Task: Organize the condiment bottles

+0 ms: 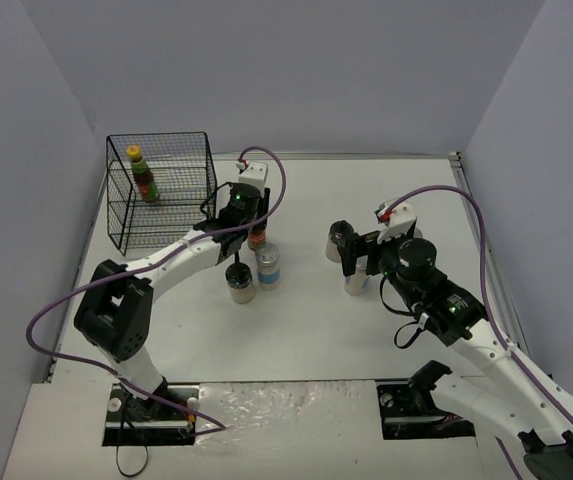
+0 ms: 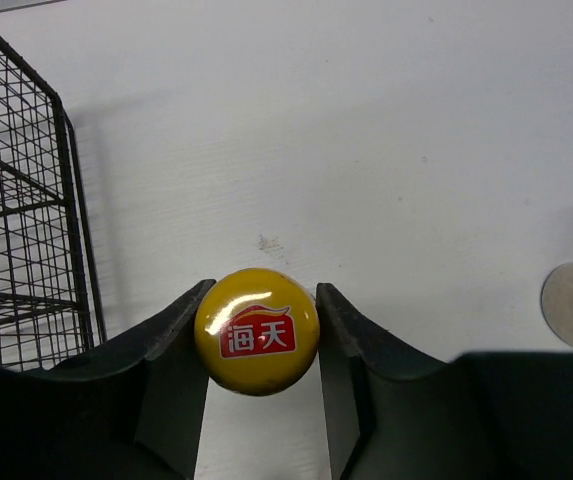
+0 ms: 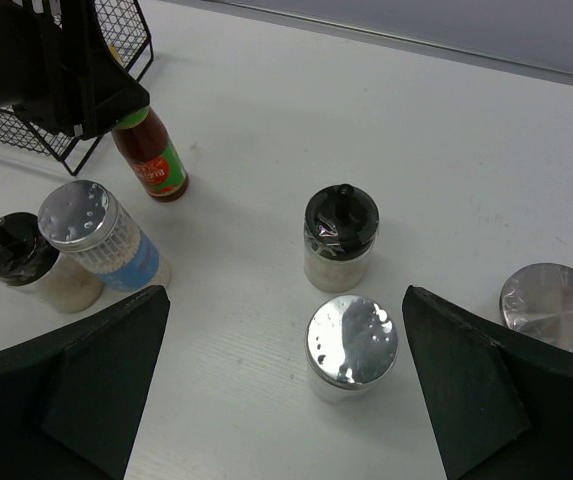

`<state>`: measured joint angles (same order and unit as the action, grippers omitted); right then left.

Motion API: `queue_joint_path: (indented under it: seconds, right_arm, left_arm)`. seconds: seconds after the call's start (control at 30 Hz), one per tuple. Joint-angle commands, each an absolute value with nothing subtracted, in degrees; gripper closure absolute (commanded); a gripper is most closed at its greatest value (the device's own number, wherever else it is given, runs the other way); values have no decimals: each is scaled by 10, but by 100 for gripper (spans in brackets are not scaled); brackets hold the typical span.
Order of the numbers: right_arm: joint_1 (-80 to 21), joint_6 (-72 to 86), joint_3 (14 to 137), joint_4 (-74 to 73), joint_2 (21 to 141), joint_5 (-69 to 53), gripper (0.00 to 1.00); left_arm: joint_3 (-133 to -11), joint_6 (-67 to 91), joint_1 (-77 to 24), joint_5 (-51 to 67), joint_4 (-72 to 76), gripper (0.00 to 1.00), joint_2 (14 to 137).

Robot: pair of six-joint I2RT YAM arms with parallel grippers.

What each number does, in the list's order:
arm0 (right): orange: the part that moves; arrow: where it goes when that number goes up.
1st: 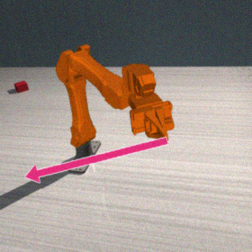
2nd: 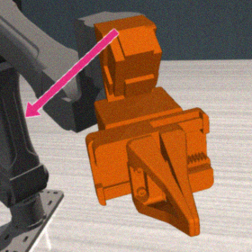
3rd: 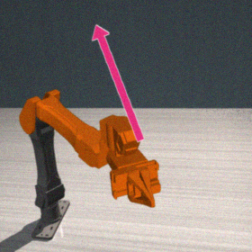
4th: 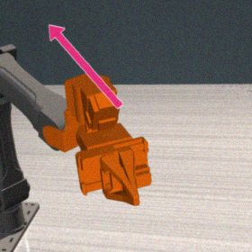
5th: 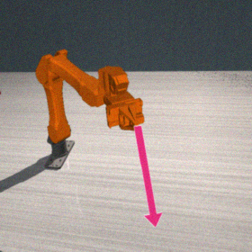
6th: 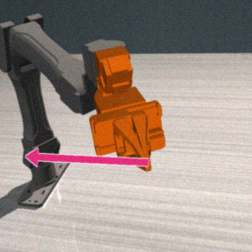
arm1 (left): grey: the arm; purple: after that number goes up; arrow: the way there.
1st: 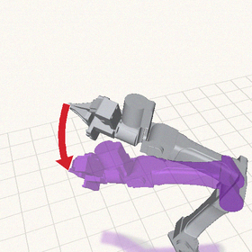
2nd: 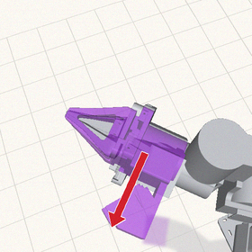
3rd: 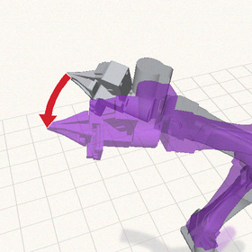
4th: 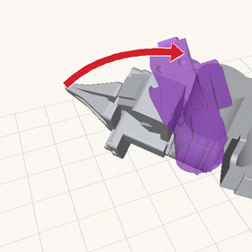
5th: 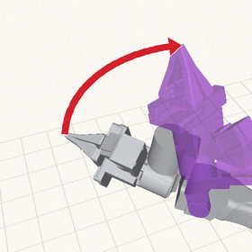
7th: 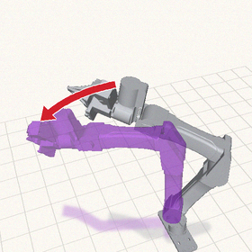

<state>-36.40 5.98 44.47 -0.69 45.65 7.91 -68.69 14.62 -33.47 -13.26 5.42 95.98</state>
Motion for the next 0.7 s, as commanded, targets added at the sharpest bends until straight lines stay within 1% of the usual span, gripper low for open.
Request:
queue_joint_path:
  seconds: [0.0,0.1,0.23,0.37,0.53,0.67]
  right_arm:
    - [-364,60,447,29,458,71,0]
    - [-364,60,447,29,458,72,0]
    - [-364,62,446,29,450,70,0]
    - [-365,65,445,27,445,70,0]
    - [-364,66,445,27,436,77,0]
    - [-364,66,447,25,438,76,0]
  left_arm:
    - [-726,126,-334,-138,102,99,897]
    - [-757,119,-334,-133,69,100,871]
    - [-853,102,-334,-148,-17,100,829]
    - [-937,72,-323,-189,-78,100,818]
    - [-1031,52,-273,-196,-107,100,827]
    - [-1093,50,-206,-176,-112,100,863]
